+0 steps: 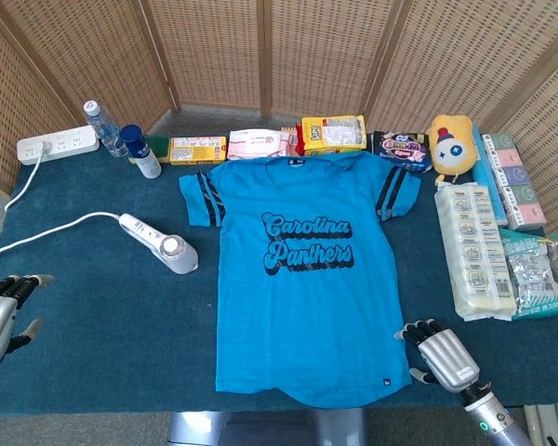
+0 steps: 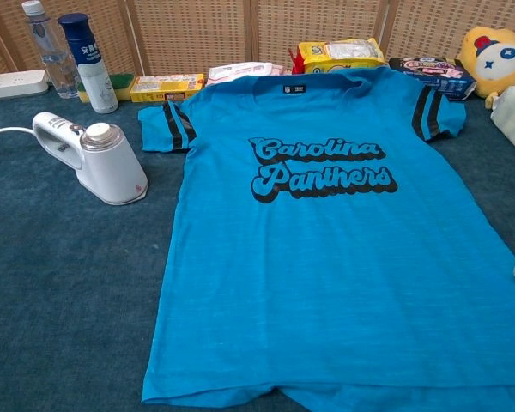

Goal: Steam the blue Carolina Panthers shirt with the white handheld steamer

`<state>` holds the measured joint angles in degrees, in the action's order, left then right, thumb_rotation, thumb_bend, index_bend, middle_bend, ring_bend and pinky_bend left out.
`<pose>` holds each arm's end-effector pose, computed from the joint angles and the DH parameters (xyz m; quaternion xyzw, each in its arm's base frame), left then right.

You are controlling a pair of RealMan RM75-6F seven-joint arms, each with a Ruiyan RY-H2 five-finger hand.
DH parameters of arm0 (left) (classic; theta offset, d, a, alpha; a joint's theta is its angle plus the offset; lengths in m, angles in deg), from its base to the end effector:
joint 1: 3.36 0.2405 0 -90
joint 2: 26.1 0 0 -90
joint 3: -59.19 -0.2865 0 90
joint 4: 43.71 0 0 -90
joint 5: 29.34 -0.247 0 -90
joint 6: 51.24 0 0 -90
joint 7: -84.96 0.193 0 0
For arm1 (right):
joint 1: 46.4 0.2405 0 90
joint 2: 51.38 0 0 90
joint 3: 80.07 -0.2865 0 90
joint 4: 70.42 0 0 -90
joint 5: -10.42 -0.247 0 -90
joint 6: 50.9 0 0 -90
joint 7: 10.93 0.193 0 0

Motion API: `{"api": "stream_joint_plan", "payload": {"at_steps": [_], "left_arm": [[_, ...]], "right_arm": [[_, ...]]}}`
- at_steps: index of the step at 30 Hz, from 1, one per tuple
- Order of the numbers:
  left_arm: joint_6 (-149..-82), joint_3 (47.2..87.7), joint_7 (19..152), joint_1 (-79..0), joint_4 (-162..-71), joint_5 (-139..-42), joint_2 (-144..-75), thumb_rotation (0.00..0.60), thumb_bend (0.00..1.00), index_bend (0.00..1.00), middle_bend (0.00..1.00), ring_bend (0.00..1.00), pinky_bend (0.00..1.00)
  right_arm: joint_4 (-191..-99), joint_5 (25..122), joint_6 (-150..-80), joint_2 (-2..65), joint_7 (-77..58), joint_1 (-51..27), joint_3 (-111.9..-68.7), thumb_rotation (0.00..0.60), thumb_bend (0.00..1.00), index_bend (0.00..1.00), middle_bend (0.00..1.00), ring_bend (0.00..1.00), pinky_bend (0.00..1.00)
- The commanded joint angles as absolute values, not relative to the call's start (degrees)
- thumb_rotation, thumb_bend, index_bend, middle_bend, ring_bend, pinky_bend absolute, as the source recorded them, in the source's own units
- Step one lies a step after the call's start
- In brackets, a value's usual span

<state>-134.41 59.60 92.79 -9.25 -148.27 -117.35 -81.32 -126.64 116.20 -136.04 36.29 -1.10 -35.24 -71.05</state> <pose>-0.3125 0.2267 0.1540 -0.6405 -0.3697 -0.3556 0.5715 -0.3649 -0.2186 -0.0174 0.7674 -0.3145 0.3851 0.4048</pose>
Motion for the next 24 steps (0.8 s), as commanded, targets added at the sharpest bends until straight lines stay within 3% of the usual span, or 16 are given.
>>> {"api": "stream_joint_plan", "payload": {"at_steps": [1,14,19,24], "left_arm": [[-134.4,59.6,92.5,-9.2,-148.0,-117.2,-81.4,0.600,0.26,0.26,0.36,0.31,0.34],[-133.4,59.5,88.9,-9.2,-143.8,-116.1,-83.0,0.600,0.26,0.26,0.36,0.31,0.34],[-133.3,59.5,87.8,-9.2,-142.7,-115.9,-83.2,0.600,0.26,0.26,0.36,0.31,0.34],[-133.1,59.5,86.9,-9.2,-141.6,-115.7,-83.7,0.600,0.26,0.26,0.36,0.31,0.34]], "right_arm": [[-127.1,116.3,-135.9,36.4,-1.5,-34.9,-71.1,0.600,0.08,0.33,0.37,0.36,0.34],[-131.3,115.6,-132.6,36.7,-5.6,-32.9,-71.5,0.600,0.09,0.34,0.39,0.37,0.36],[-132.4,115.4,-131.8,36.7,-6.7,-32.3,-71.6,0.600,0.17,0.39,0.41,0.40,0.39],[-133.4,115.5,-130.9,36.7,-8.0,-31.7,-71.6,0.600,0.33,0.42,0.41,0.40,0.40]]}}
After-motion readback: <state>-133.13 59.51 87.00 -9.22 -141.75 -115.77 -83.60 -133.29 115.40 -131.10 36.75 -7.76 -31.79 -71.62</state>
